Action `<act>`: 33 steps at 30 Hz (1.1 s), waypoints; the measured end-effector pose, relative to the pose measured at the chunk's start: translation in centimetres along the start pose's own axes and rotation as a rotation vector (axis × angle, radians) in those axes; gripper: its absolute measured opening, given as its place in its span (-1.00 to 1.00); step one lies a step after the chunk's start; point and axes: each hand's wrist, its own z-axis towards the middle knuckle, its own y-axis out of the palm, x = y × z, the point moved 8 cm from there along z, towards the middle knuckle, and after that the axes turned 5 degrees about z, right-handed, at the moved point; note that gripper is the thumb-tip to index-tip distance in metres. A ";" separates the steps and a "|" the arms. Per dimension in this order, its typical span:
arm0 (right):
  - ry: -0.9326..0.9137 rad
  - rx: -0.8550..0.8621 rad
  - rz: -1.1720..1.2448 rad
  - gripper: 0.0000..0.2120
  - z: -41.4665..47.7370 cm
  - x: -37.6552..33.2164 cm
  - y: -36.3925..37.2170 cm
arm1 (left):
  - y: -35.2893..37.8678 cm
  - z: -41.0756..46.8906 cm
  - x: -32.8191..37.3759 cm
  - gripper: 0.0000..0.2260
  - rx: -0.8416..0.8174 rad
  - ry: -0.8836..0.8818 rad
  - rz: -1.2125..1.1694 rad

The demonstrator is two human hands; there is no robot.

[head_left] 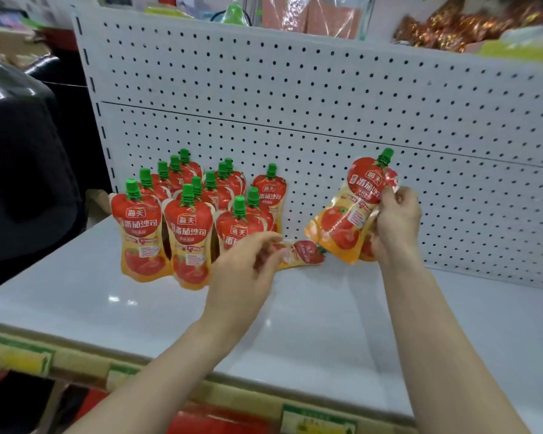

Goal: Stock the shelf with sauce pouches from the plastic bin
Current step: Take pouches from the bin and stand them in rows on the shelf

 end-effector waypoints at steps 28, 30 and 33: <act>-0.076 -0.587 -0.364 -0.79 -4.1 -3.0 3.6 | 1.9 -3.9 -5.0 -0.75 -0.419 -0.760 -0.437; -0.105 -0.511 -0.314 -0.72 -1.7 -3.0 3.7 | -1.0 -1.2 -3.4 -0.80 -0.240 -0.496 -0.185; -0.137 -0.495 -0.301 -0.77 0.8 -1.7 5.6 | -5.1 2.6 1.2 -0.86 0.091 0.032 0.183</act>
